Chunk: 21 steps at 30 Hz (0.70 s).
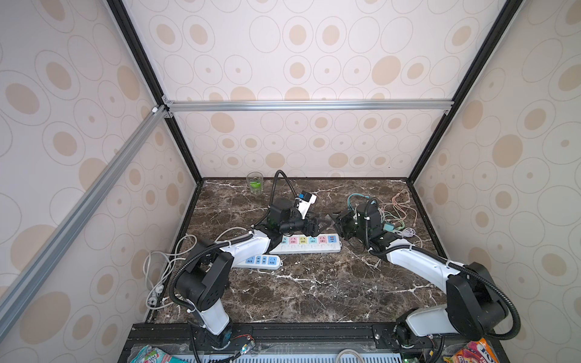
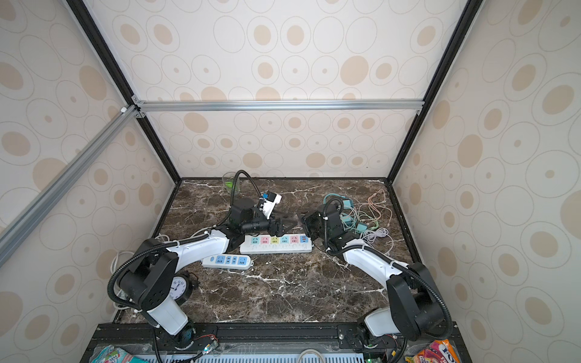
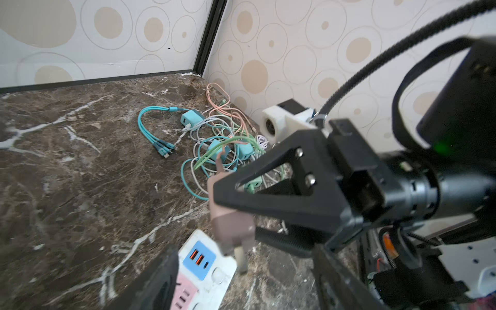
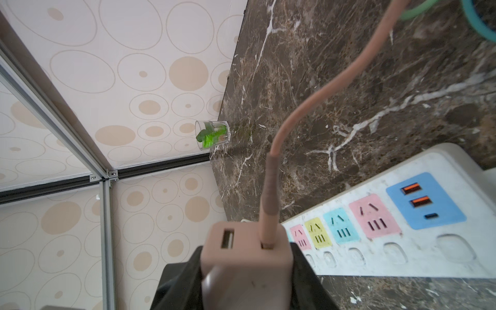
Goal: Insert plugs into power strip
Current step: Pass the plug.
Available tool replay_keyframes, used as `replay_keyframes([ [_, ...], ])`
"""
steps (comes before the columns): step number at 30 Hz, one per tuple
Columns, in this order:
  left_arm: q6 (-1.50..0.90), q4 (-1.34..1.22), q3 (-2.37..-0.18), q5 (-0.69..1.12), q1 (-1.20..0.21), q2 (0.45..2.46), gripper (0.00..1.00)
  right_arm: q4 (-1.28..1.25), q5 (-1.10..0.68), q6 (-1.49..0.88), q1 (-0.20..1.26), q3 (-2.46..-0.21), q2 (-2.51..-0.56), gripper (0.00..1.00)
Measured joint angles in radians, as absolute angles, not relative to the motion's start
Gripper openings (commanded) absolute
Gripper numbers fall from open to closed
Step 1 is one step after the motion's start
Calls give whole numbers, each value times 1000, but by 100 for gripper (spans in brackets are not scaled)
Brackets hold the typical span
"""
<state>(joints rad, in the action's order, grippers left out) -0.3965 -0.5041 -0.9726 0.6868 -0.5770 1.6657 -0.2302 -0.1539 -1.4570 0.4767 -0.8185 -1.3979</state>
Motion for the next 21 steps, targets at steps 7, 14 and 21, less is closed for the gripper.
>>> replay_keyframes([
  [7,-342,-526,-916,644,-575,1589,98,-255,-161,-1453,477,-818,-1394,25],
  [14,-332,-561,-975,642,-598,1675,83,-267,-175,-1450,494,-822,-1399,26],
  [21,-362,-648,-975,698,-602,1708,56,-276,-187,-1448,495,-837,-1409,26],
])
